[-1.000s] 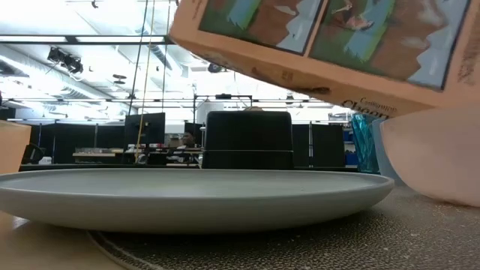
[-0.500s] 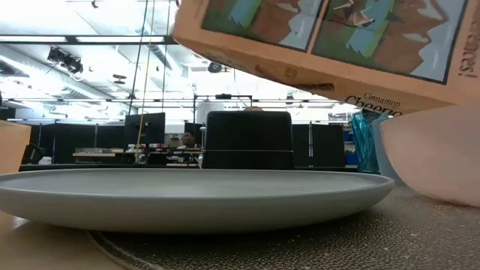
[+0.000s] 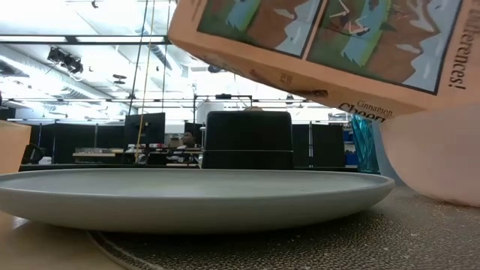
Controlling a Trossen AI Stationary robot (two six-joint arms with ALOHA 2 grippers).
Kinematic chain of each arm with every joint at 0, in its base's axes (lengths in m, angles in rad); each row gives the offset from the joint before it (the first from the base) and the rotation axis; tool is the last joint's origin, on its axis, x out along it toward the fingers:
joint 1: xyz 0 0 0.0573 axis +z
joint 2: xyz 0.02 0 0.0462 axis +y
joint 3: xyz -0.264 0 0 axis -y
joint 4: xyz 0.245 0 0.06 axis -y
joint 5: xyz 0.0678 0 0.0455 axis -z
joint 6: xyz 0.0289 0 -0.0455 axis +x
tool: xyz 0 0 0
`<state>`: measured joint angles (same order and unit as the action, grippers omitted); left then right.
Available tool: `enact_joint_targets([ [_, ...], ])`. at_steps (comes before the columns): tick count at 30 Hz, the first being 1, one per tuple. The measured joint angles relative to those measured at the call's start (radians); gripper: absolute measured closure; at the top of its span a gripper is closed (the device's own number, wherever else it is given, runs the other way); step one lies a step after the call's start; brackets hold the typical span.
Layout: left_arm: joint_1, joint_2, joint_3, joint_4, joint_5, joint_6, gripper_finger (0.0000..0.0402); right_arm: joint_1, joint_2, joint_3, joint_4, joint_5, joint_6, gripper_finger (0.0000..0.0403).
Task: Arrange a breakfast setting
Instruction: Pour cereal into the orange bowl
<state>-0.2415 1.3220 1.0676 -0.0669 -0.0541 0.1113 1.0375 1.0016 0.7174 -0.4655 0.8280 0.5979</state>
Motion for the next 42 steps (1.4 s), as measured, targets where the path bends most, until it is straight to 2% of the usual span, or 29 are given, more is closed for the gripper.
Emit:
enact_joint_targets([
  [3,0.000,0.000,0.000,0.004,-0.005,-0.002,0.0194,-0.006,-0.024,0.000,-0.031,0.049,0.092,0.0323],
  [5,0.001,0.000,0.000,-0.004,0.001,-0.002,0.0194,-0.009,-0.003,0.000,0.081,0.025,0.012,0.0323],
  [7,0.001,0.000,0.000,-0.005,0.005,-0.004,0.0194,-0.008,0.000,0.004,0.079,0.013,-0.055,0.0324],
  [10,0.006,0.000,0.000,-0.005,-0.002,-0.010,0.0194,-0.010,-0.026,0.010,-0.009,0.042,0.040,0.0325],
  [13,0.007,0.000,0.000,-0.013,0.006,-0.017,0.0194,-0.011,-0.004,0.015,0.062,-0.021,-0.026,0.0325],
  [16,0.007,0.000,0.000,-0.006,-0.003,-0.019,0.0194,-0.009,-0.022,0.028,-0.060,0.052,0.055,0.0325],
  [19,0.009,-0.001,0.000,-0.012,0.001,-0.017,0.0194,-0.010,-0.004,0.030,0.028,0.059,0.009,0.0327],
  [21,0.007,0.000,0.000,-0.013,0.002,-0.014,0.0194,-0.010,0.005,0.031,0.029,0.068,-0.050,0.0335],
  [23,0.008,0.000,0.000,-0.006,-0.005,-0.015,0.0194,-0.010,-0.007,0.031,-0.014,0.104,-0.012,0.0355],
  [25,0.009,0.000,0.000,-0.008,0.000,-0.012,0.0194,-0.017,-0.005,0.031,0.005,0.089,0.005,0.0383],
  [27,0.009,0.000,0.000,-0.011,0.006,-0.011,0.0194,-0.016,0.009,0.031,0.044,0.073,-0.044,0.0393],
  [31,0.009,-0.001,0.000,-0.007,-0.002,-0.010,0.0194,-0.020,-0.008,0.030,0.012,0.089,0.006,0.0381],
  [33,0.009,-0.001,0.000,-0.011,0.008,-0.008,0.0194,-0.019,0.013,0.031,0.065,0.060,-0.059,0.0381],
  [34,0.008,0.000,0.000,-0.011,0.004,-0.004,0.0194,-0.019,0.015,0.030,0.043,0.073,-0.077,0.0385],
  [36,0.008,0.000,0.000,-0.006,-0.010,0.004,0.0194,-0.019,-0.013,0.030,-0.049,0.141,0.004,0.0393],
  [38,0.010,-0.001,0.000,-0.004,-0.001,0.003,0.0194,-0.026,-0.019,0.028,-0.005,0.094,0.033,0.0394],
  [40,0.007,-0.001,0.000,-0.011,0.012,0.003,0.0194,-0.026,0.017,0.028,0.098,0.027,-0.078,0.0391],
  [41,0.005,0.000,0.000,-0.010,0.006,0.005,0.0194,-0.025,0.026,0.031,0.062,0.040,-0.096,0.0389],
  [42,0.005,0.001,0.000,-0.009,0.000,0.006,0.0194,-0.023,0.018,0.035,-0.017,0.089,-0.048,0.0388],
])
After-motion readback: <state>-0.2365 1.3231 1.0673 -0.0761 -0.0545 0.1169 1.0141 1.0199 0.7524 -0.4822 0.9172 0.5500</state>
